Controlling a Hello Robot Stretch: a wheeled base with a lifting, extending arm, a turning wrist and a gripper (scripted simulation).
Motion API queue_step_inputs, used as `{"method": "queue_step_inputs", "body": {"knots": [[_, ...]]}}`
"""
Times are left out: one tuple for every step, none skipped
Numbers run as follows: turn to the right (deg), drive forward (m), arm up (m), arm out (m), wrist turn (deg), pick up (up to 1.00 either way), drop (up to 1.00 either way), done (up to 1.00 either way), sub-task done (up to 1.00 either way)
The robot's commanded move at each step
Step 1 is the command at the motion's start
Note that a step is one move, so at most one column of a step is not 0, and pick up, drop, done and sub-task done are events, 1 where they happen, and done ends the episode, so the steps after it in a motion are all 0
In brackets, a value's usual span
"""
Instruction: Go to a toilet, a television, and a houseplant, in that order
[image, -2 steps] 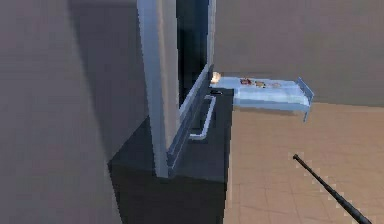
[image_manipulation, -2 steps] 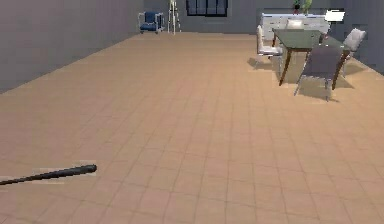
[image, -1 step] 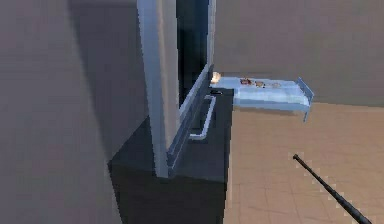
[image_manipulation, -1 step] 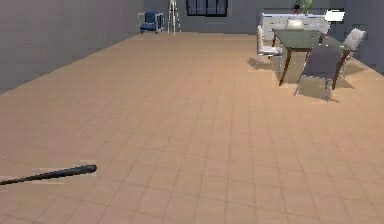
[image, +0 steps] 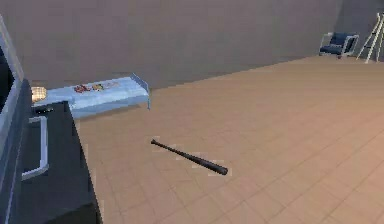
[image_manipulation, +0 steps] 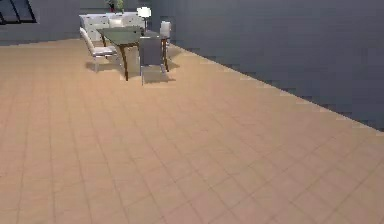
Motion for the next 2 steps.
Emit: {"method": "queue_step_inputs", "body": {"knots": [[45.0, 0.0, 0.0, 0.0, 0.0, 0.0, 0.0, 0.0, 0.0], [9.0, 0.0, 0.0, 0.0, 0.0, 0.0, 0.0, 0.0, 0.0]]}}
